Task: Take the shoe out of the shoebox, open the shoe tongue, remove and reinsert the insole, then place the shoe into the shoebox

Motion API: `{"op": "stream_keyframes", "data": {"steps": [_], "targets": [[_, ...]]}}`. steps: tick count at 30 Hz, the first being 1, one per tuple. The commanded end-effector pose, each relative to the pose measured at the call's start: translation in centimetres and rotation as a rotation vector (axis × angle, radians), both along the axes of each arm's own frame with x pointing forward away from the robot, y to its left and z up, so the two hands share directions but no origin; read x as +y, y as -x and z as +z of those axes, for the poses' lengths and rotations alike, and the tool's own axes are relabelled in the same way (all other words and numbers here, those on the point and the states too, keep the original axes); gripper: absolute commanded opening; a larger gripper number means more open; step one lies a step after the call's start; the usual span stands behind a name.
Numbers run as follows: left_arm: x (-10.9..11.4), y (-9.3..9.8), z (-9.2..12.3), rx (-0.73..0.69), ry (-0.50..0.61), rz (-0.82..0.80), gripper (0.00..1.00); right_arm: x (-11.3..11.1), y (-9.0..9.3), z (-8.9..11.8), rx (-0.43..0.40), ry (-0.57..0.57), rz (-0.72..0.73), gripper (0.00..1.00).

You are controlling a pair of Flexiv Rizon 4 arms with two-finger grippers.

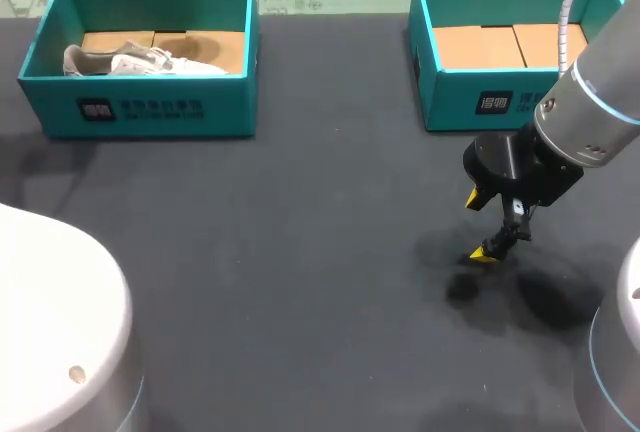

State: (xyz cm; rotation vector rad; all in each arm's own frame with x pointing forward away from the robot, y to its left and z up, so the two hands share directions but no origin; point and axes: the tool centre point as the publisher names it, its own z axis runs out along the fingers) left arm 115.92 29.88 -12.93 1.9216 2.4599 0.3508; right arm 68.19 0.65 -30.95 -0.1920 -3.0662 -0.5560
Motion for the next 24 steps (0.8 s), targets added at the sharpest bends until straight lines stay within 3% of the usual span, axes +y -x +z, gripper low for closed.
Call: {"op": "stream_keyframes", "data": {"steps": [1,7,15,18,24], "targets": [[0.4,0.8,0.0,-0.141,0.036,-0.188,0.0,0.0,0.1,-0.1,-0.002,0.001,-0.002,1.0],[-0.4,0.6,-1.2,-0.125,0.019,-0.228,0.0,0.0,0.1,-0.1,-0.002,0.001,-0.002,1.0],[-0.8,-1.9,-2.7,-0.091,-0.012,-0.297,0.0,0.0,0.1,-0.1,-0.002,0.001,-0.002,1.0],[-1.0,-2.6,-3.3,-0.027,-0.022,-0.426,0.0,0.0,0.1,-0.1,-0.002,0.001,-0.002,1.0],[-1.0,-2.6,-3.3,-0.027,-0.022,-0.426,0.0,0.0,0.1,-0.1,-0.002,0.001,-0.002,1.0]]}}
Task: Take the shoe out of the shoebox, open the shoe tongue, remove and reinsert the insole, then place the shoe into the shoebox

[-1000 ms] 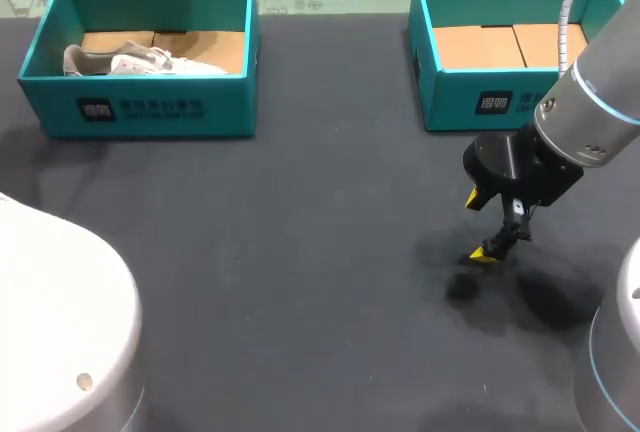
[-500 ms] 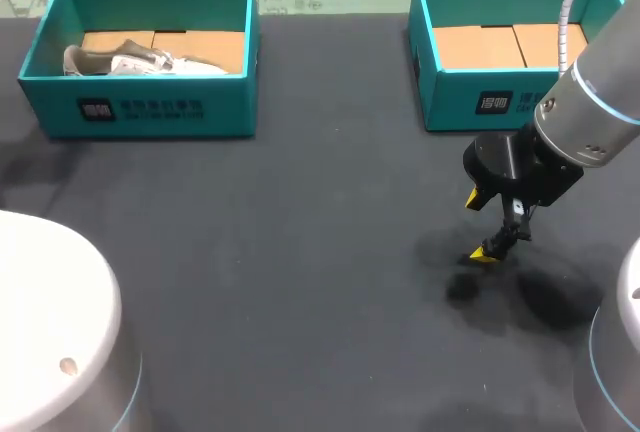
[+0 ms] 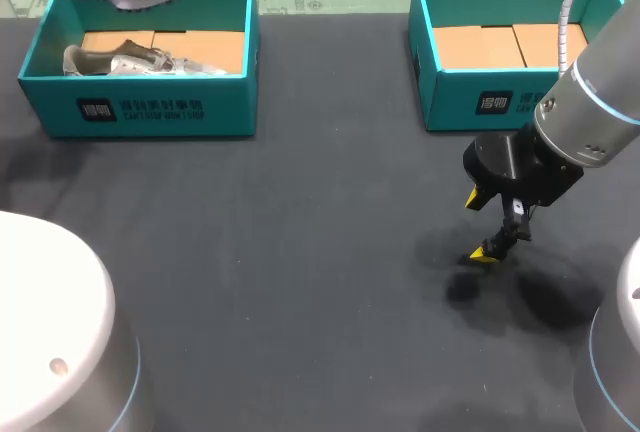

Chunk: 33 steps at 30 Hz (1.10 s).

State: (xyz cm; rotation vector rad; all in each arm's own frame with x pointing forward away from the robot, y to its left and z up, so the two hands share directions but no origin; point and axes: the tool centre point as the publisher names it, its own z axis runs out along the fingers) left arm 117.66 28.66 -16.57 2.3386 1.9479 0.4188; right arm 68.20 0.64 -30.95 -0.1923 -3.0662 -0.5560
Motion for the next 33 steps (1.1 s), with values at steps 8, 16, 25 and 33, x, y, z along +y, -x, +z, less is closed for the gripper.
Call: {"op": "stream_keyframes", "data": {"steps": [8,16,25,33], "targets": [[-1.0,-2.3,-2.0,0.048,-0.041,0.01,0.0,0.0,0.1,-0.1,-0.002,0.001,-0.001,1.0],[-1.7,-4.5,-3.8,0.079,-0.059,0.041,0.0,0.0,0.1,-0.1,-0.002,0.001,-0.001,1.0],[-2.0,-5.6,-6.1,0.122,-0.052,0.081,0.0,0.0,0.1,-0.1,-0.002,0.001,-0.001,1.0],[-2.0,-5.6,-6.1,0.122,-0.052,0.081,0.0,0.0,0.1,-0.1,-0.002,0.001,-0.001,1.0]]}}
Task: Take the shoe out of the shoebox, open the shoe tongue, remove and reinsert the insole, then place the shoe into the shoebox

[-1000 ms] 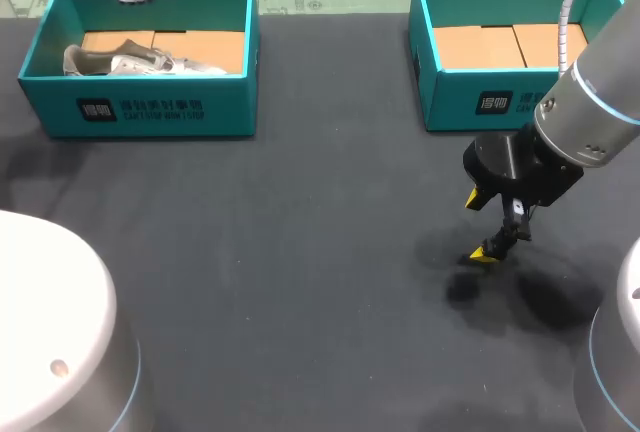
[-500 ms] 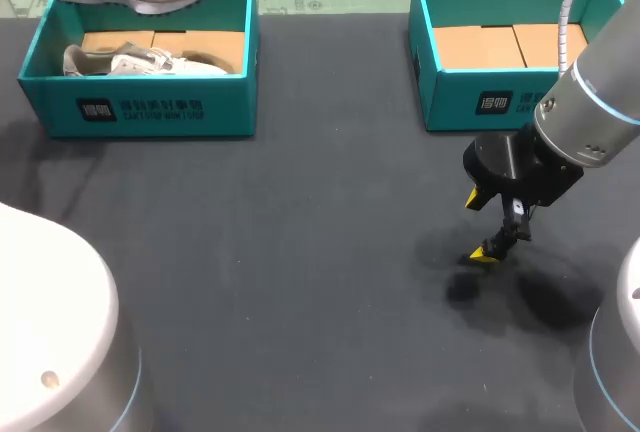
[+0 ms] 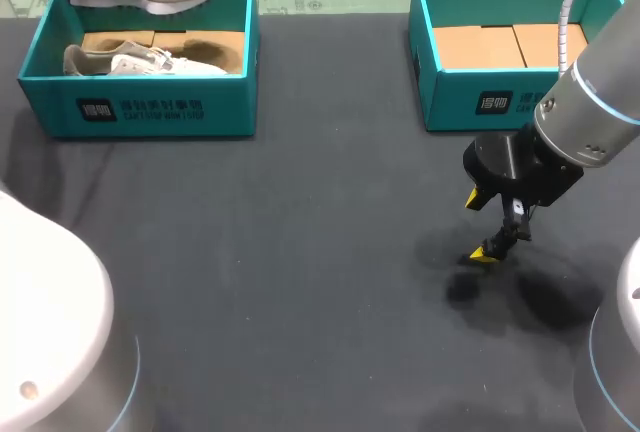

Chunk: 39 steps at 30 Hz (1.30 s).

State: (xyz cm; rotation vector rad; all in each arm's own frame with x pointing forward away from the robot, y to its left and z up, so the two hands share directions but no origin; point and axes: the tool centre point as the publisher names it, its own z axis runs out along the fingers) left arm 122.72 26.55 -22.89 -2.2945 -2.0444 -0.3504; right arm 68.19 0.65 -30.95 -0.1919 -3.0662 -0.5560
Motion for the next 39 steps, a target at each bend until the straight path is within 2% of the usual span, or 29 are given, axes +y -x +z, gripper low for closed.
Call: {"op": "stream_keyframes", "data": {"steps": [1,2,3,6,17,30,39], "targets": [[0.1,-0.5,0.2,0.015,0.0,0.001,0.0,0.0,0.1,-0.1,-0.002,0.001,-0.002,1.0],[0.1,-0.5,0.2,0.015,0.0,0.001,0.0,0.0,0.1,-0.1,-0.002,0.001,-0.002,1.0],[-0.3,-0.6,-0.5,0.005,-0.03,-0.001,0.0,0.0,0.1,-0.1,-0.002,0.001,-0.002,1.0],[-0.8,-1.0,-2.0,0.04,-0.032,-0.002,0.0,0.0,0.1,-0.1,-0.002,0.001,-0.002,1.0],[-1.1,-1.4,-3.9,0.069,-0.051,0.023,0.0,0.0,0.1,-0.1,-0.002,0.001,-0.002,1.0],[0.1,-0.2,-5.6,0.065,-0.041,0.095,0.0,0.0,0.1,-0.1,-0.002,0.001,-0.002,1.0],[-0.2,0.3,-7.4,0.046,-0.042,0.125,0.0,0.0,0.1,-0.1,-0.002,0.001,-0.002,1.0]]}}
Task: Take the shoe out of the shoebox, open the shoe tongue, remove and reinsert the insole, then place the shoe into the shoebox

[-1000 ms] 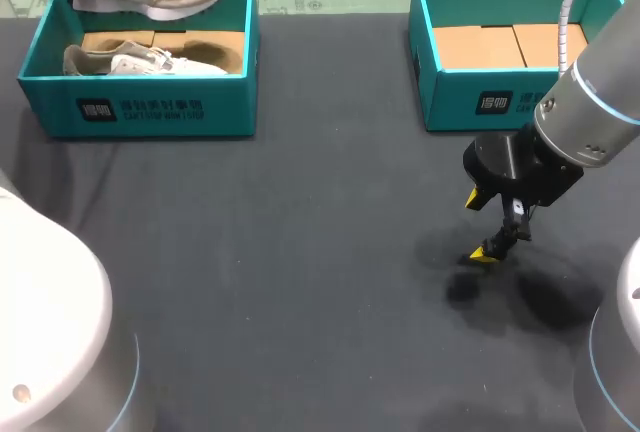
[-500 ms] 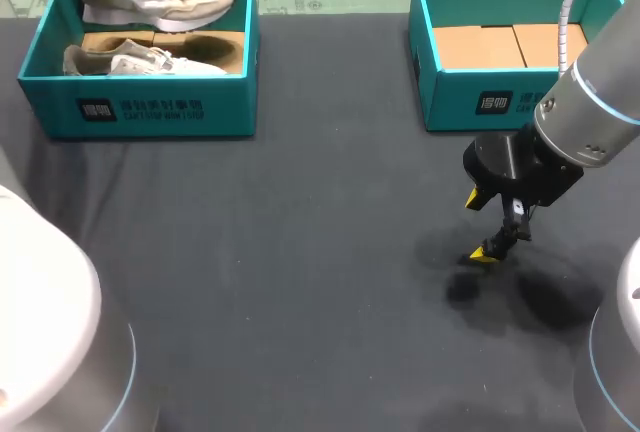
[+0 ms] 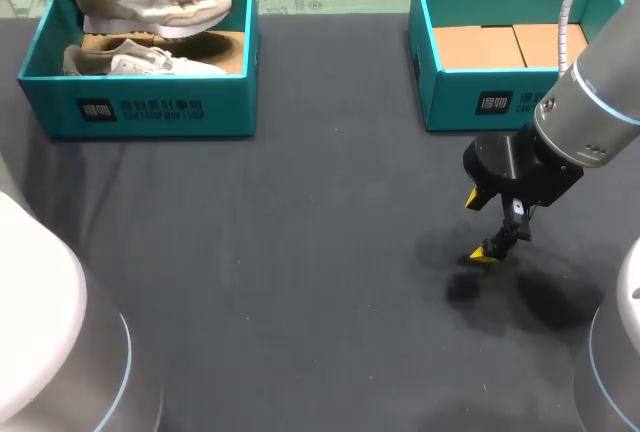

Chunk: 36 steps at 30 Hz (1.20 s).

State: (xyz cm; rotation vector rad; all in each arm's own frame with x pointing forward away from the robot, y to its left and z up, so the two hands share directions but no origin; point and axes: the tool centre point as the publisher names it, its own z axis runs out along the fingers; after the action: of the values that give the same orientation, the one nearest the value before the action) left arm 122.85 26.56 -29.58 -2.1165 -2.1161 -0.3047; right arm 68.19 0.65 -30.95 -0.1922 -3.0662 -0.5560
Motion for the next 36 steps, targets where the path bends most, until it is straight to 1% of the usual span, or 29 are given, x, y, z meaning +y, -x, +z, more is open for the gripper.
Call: {"op": "stream_keyframes", "data": {"steps": [1,8,31,36], "targets": [[-0.3,0.4,-0.9,-0.019,-0.004,0.005,0.0,0.0,0.1,-0.1,-0.002,0.001,-0.001,1.0],[-0.7,0.5,-1.8,-0.031,-0.01,0.021,0.0,0.0,0.1,-0.1,-0.002,0.001,-0.001,1.0],[-1.1,0.9,-3.3,-0.067,-0.02,0.057,0.0,0.0,0.1,-0.1,-0.002,0.001,-0.001,1.0],[-1.3,0.8,-3.6,-0.093,-0.029,0.047,0.0,0.0,0.1,-0.1,-0.002,0.001,-0.001,1.0]]}}
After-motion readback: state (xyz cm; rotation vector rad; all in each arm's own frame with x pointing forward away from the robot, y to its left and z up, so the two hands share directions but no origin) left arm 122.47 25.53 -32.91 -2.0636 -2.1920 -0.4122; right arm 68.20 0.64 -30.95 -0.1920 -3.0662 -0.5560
